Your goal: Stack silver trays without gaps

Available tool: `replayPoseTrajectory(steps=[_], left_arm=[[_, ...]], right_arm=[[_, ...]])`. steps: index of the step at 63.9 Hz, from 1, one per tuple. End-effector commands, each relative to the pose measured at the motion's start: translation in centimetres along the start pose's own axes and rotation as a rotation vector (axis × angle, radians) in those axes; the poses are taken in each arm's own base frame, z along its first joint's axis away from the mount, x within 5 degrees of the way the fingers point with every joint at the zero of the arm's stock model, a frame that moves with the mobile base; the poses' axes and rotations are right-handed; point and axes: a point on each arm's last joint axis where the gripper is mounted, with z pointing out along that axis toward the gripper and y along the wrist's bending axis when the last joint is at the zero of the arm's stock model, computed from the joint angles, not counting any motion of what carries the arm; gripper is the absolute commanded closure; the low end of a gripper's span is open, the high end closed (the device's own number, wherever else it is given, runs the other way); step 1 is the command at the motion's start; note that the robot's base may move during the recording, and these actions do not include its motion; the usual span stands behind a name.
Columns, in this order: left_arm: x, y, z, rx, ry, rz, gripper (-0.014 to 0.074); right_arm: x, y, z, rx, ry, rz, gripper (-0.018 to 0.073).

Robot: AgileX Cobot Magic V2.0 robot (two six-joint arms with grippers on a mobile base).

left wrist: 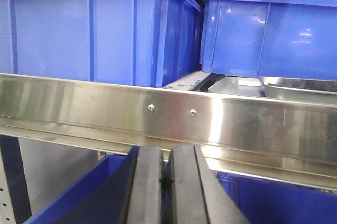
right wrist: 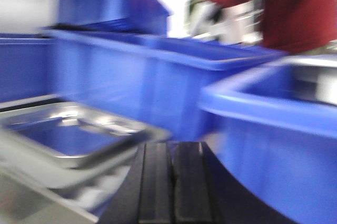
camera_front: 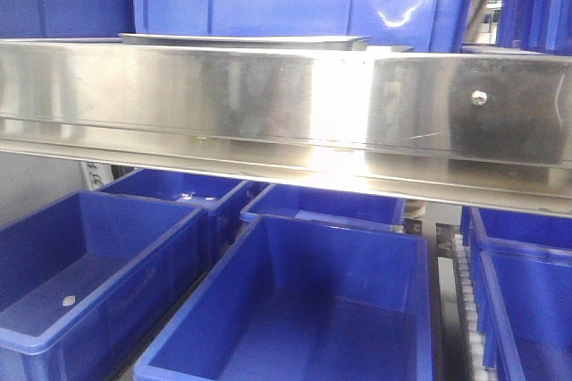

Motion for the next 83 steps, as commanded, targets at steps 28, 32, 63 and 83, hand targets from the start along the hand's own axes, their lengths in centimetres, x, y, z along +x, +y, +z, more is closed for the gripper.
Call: replayPoseTrajectory(steps=[28, 32, 63, 83], left_arm=[[-0.3, 0.0, 0.0, 0.002, -0.029, -0.002, 0.0585], [-0.3, 0.0, 0.0, 0.002, -0.029, -0.002, 0.0585], [-0.3, 0.0, 0.0, 0.002, -0.032, -0.002, 0.0585], [-0.3, 0.0, 0.0, 0.002, -0.032, -0.002, 0.0585]], right_arm=[[9.1, -0.9, -1.7, 0.168, -0.065, 0.028, 0.0634], [9.1, -0.9, -1.7, 0.169, -0.064, 0.01, 0.0634], [9.0, -0.9, -1.7, 0.163, -0.072, -0.015, 0.0634], [9.1, -1.0, -1.7, 0.182, -0.054, -0.119, 0.0634]])
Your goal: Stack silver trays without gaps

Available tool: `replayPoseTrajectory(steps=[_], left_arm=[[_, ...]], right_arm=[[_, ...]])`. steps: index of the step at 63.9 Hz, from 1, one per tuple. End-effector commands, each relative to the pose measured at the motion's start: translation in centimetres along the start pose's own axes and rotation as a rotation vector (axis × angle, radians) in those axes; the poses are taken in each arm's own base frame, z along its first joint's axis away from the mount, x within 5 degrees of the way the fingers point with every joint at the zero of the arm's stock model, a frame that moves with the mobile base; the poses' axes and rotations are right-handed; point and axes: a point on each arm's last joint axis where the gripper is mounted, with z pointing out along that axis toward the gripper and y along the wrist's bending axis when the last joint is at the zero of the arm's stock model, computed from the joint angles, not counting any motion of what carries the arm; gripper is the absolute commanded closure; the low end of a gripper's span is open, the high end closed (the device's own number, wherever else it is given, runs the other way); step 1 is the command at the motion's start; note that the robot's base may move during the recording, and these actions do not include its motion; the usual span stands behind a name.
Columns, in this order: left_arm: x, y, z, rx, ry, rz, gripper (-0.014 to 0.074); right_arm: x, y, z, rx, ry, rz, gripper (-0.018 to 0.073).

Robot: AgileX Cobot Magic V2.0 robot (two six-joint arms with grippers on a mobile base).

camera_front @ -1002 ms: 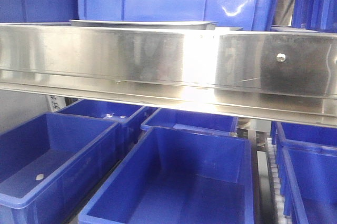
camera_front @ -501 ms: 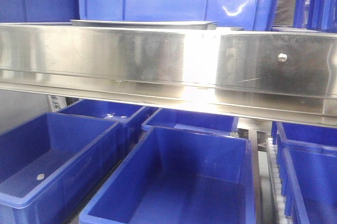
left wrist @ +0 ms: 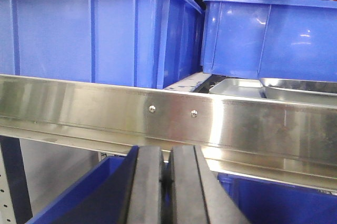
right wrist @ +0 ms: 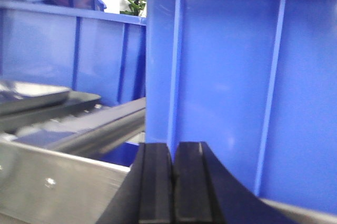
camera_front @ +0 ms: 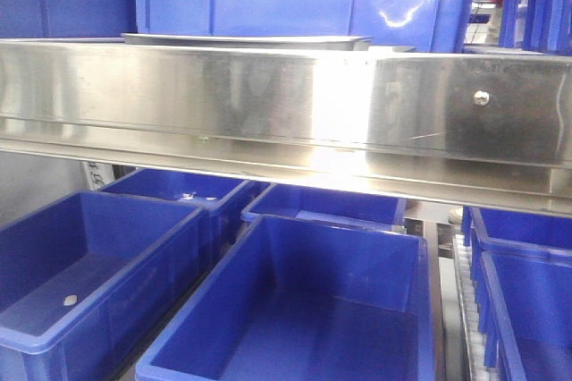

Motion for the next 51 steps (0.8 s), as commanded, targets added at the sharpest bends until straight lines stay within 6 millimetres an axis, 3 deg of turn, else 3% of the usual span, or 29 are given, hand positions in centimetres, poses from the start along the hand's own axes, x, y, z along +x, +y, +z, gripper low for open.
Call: replayPoseTrajectory(steps=[1, 22, 51], left_arm=[[-0.27, -0.01, -0.04, 0.002, -0.028, -0.004, 0.0585], [-0.27, -0.01, -0.04, 0.002, -0.028, -0.004, 0.0585], [-0.27, -0.01, -0.04, 0.002, -0.028, -0.004, 0.0585]], right_arm=[[-0.16, -0.04, -0.05, 0.006, -0.019, -0.043, 0.0634], [0.03, -0.04, -0.05, 0.006, 0.001, 0.009, 0.0634], [0.03, -0.04, -0.05, 0.006, 0.001, -0.067, 0.0634]])
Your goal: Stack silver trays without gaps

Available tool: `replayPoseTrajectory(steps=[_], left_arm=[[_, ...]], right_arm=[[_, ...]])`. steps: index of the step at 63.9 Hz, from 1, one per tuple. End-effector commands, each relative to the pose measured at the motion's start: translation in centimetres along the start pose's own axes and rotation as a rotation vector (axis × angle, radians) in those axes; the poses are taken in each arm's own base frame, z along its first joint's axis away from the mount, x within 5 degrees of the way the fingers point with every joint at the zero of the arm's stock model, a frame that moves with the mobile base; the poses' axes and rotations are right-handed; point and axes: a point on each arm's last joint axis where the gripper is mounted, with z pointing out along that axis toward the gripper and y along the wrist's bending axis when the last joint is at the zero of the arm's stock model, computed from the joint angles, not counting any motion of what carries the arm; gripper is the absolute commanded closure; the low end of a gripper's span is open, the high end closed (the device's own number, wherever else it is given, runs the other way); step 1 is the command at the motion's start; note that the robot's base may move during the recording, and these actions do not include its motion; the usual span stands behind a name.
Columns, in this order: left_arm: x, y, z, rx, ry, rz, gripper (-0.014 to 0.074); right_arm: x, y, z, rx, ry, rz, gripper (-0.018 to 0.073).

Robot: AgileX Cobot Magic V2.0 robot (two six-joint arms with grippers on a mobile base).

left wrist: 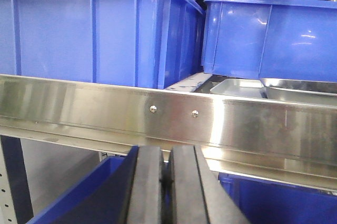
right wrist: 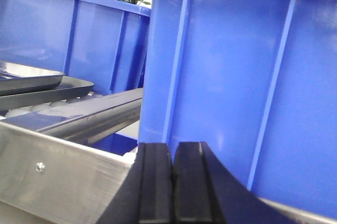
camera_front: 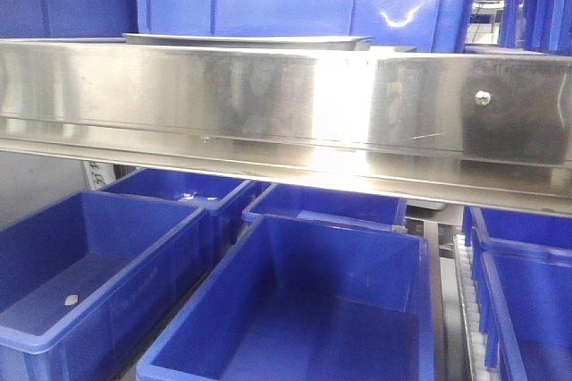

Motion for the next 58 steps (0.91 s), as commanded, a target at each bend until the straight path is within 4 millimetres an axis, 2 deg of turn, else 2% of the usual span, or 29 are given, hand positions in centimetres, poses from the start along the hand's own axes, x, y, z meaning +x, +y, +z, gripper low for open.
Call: replayPoseTrajectory(steps=[1, 58], left_arm=[[-0.27, -0.01, -0.04, 0.002, -0.028, -0.004, 0.0585], [-0.27, -0.01, -0.04, 0.002, -0.028, -0.004, 0.0585]], right_arm=[[-0.18, -0.05, -0.04, 0.007, -0.022, -0.01, 0.0634], [-0.18, -0.05, -0.04, 0.007, -0.022, -0.01, 0.0634]])
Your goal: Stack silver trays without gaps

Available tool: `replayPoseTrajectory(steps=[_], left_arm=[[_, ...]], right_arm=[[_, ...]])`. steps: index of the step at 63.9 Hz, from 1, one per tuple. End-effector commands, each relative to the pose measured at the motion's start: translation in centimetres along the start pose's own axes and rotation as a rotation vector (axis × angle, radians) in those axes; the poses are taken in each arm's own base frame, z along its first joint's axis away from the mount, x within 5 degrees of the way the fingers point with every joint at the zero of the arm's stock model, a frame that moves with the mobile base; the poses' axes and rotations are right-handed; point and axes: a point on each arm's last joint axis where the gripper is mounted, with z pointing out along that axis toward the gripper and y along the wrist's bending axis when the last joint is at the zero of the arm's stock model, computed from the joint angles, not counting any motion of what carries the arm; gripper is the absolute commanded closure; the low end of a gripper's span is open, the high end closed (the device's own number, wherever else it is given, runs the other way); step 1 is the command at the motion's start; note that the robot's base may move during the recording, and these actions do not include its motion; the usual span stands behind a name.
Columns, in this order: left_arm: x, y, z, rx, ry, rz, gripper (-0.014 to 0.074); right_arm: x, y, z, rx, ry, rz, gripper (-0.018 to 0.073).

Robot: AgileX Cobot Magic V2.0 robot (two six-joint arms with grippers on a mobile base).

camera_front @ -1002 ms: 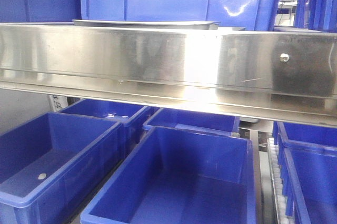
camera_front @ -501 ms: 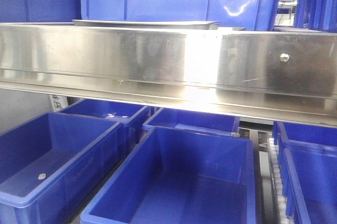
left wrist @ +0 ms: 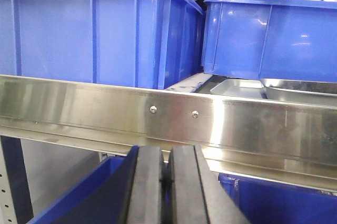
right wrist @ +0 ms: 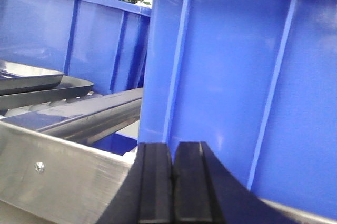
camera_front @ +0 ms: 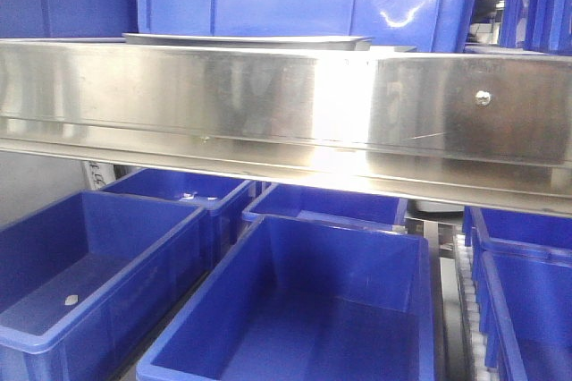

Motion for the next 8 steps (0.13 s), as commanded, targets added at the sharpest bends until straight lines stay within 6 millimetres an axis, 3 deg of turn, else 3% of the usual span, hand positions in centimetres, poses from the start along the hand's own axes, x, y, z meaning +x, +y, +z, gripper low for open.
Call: replayPoseTrajectory(steps=[1, 8], left_arm=[[-0.25, -0.01, -0.04, 0.002, -0.026, -0.004, 0.0585], [-0.25, -0.01, -0.04, 0.002, -0.026, -0.004, 0.0585]], right_arm=[[-0.18, -0.05, -0.04, 0.007, -0.022, -0.006, 0.0634], [-0.18, -0.05, -0.04, 0.007, -0.022, -0.006, 0.0634]])
